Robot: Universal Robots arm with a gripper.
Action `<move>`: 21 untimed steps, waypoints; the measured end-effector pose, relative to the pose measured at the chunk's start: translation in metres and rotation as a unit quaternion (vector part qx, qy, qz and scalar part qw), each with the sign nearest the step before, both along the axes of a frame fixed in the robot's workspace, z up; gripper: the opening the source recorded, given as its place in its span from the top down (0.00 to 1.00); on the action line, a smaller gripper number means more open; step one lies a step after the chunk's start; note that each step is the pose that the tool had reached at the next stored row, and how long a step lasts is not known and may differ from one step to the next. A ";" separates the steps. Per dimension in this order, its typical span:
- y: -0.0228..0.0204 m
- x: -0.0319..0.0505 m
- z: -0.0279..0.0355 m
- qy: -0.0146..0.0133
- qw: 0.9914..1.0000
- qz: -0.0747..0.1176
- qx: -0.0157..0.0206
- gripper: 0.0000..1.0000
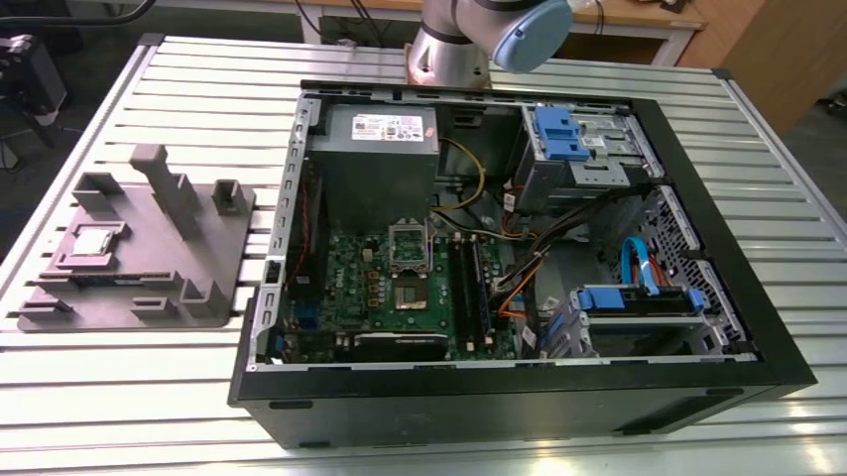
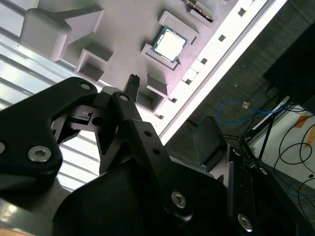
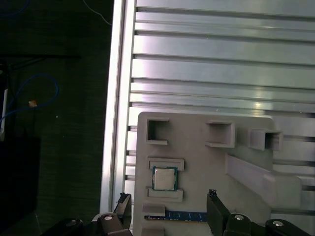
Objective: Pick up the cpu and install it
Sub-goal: 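Pick up the cpu and move it towards the insertion slot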
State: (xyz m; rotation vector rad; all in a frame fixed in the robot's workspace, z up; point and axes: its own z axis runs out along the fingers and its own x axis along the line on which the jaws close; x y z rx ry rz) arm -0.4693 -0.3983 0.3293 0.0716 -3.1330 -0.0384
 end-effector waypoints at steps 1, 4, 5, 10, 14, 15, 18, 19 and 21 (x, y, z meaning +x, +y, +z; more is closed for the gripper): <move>0.0000 0.0000 -0.0002 0.000 1.000 0.000 0.000 0.29; 0.0000 0.0000 -0.0007 0.000 1.000 0.000 0.000 0.29; 0.0000 0.0000 -0.0010 0.000 1.000 0.000 0.000 0.29; 0.0000 0.0000 -0.0021 0.000 1.000 0.000 0.000 0.29; 0.0000 0.0000 -0.0030 0.000 1.000 0.000 0.000 0.29; 0.0000 0.0000 -0.0033 0.000 1.000 0.000 0.000 0.29; 0.0000 0.0000 -0.0041 0.000 1.000 0.000 0.000 0.29; 0.0000 0.0000 -0.0044 0.000 1.000 0.000 0.000 0.29; 0.0000 0.0000 -0.0049 0.000 1.000 0.000 0.000 0.29</move>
